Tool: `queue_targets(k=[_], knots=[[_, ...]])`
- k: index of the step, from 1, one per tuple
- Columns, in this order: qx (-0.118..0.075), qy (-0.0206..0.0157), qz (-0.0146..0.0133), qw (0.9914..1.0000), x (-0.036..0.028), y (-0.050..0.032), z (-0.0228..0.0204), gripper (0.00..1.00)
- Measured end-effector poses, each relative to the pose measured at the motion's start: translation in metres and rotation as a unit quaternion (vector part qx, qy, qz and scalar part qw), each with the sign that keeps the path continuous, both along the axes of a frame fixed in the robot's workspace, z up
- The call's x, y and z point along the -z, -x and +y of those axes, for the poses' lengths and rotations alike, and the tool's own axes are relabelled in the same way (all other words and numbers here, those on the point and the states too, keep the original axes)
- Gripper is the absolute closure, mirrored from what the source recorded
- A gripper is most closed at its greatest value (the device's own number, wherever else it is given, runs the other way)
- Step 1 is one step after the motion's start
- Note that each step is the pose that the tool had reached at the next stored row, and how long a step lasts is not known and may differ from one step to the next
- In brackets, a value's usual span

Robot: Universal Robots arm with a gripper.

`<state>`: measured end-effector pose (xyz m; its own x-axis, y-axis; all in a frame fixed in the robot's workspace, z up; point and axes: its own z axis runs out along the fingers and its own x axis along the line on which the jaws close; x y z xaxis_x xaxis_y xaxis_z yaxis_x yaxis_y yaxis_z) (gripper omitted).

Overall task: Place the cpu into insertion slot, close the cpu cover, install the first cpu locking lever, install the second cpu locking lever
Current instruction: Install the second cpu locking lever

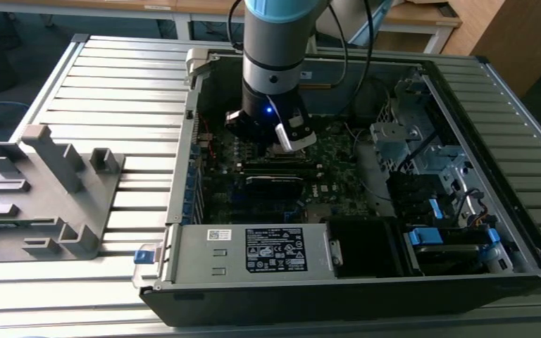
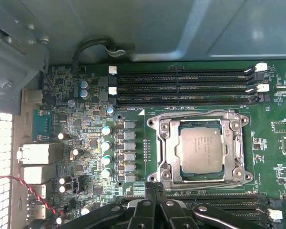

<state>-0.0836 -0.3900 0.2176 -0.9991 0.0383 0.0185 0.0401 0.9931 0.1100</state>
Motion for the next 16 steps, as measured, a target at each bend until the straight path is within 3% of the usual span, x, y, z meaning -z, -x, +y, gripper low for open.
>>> queue_targets(k=[9, 16], knots=[[0.001, 0.0000, 0.0000, 1.00000, 0.0003, -0.0178, 0.0000, 0.89], [0.001, 0.0000, 0.0000, 1.00000, 0.0005, -0.0270, 0.0020, 0.89]])
